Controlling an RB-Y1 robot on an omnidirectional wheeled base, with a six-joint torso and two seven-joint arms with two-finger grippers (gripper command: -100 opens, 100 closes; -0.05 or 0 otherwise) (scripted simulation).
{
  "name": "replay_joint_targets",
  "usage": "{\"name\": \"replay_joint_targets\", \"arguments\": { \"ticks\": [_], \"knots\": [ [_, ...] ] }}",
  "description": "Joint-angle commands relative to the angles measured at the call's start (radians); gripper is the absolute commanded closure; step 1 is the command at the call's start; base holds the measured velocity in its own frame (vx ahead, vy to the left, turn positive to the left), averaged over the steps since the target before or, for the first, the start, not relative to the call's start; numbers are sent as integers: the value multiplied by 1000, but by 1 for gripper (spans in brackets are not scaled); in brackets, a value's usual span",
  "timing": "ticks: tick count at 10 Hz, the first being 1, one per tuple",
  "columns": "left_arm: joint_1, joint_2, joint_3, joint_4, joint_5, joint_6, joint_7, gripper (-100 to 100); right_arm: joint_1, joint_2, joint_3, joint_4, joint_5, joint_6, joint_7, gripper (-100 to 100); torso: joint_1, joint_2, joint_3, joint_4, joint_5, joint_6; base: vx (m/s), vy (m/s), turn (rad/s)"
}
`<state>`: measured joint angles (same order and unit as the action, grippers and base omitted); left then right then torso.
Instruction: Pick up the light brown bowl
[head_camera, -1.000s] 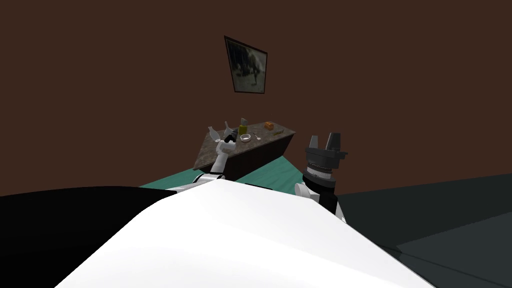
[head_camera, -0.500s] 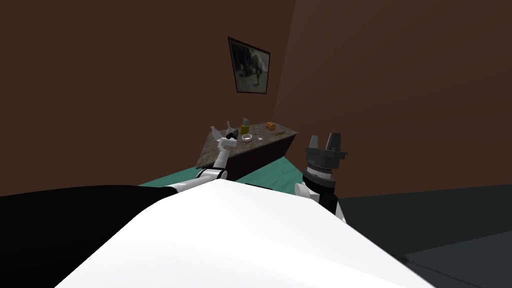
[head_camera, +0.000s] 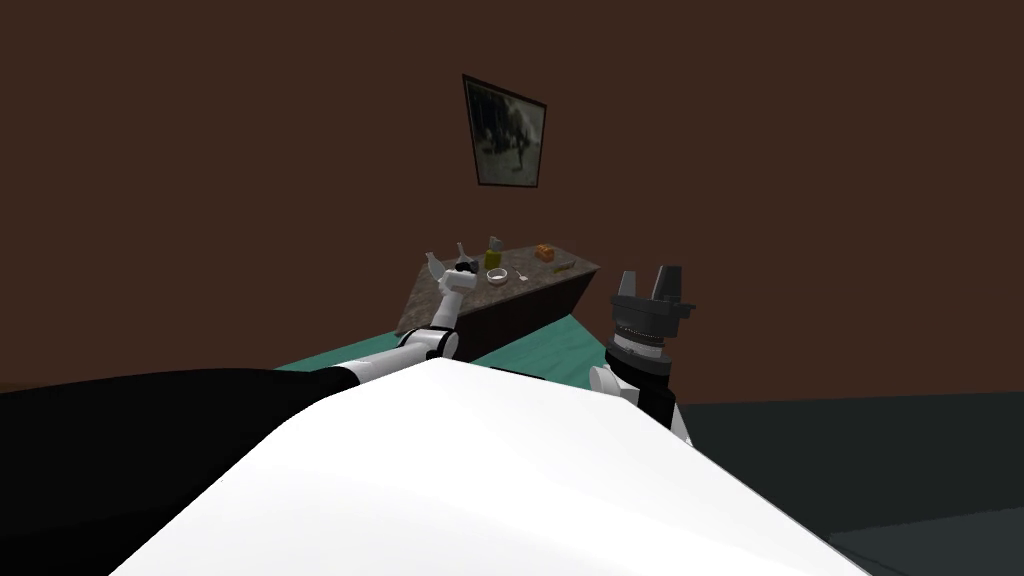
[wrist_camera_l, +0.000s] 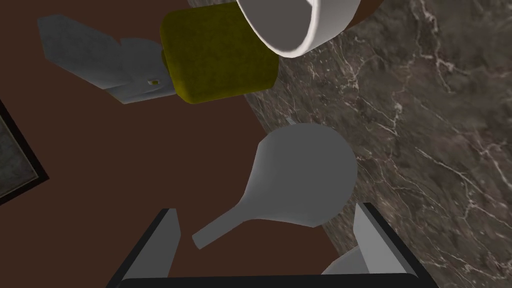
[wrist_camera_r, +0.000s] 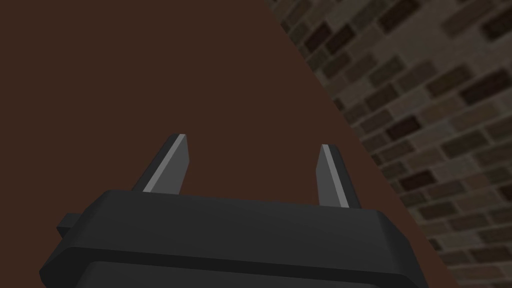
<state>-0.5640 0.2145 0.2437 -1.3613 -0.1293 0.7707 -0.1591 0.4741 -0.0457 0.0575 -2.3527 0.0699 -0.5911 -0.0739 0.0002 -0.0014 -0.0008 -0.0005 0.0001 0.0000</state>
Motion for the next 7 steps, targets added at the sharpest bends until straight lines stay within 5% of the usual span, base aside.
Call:
{"name": "replay_joint_targets", "arguments": {
  "ticks": [1, 5, 7],
  "knots": [
    [-50, -5, 12, 50, 0, 50, 2, -100, 0, 0, 0, 0, 0, 0, 0, 0, 0, 0, 0, 0, 0, 0, 20, 22, 89],
    [-147, -17, 34, 157, 5, 159, 5, -100, 0, 0, 0, 0, 0, 0, 0, 0, 1, -2, -1, 0, 0, 0, 41, 27, 51],
    [-147, -17, 34, 162, 5, 192, 5, -100, 0, 0, 0, 0, 0, 0, 0, 0, 1, -2, -1, -1, 0, 0, 26, 17, 20]
  ]
}}
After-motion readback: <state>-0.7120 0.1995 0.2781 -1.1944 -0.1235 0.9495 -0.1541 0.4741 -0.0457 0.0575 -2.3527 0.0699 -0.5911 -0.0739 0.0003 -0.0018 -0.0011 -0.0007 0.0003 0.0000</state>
